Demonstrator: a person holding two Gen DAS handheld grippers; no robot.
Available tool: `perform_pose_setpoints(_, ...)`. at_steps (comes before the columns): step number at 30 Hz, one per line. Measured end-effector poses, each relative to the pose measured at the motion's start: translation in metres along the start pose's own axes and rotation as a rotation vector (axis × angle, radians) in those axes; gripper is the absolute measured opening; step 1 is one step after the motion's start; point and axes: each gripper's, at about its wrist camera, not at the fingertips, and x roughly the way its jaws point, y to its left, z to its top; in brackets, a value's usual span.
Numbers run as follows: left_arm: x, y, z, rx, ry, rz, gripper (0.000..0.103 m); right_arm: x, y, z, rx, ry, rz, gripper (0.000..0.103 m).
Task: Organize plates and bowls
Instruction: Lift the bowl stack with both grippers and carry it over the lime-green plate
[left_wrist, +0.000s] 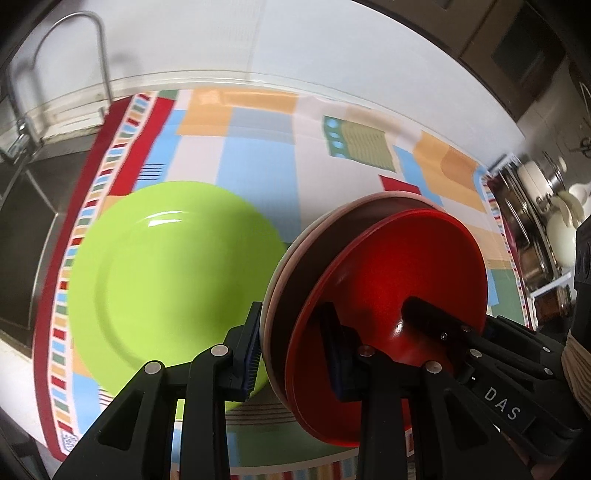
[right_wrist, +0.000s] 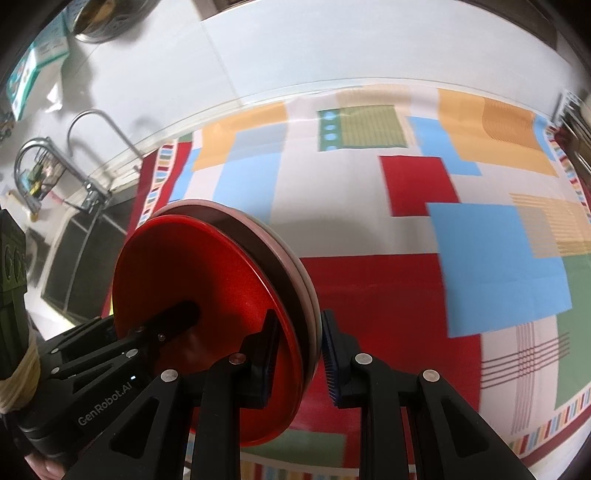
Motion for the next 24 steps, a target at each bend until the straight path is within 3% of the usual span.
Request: perform_pose_setpoints(24, -0.032, 0.095, -0.008, -0.083, -0.024, 0.050, 0.030, 0.034, 0.104, 0.000, -0.076, 0.036, 0.073, 0.024)
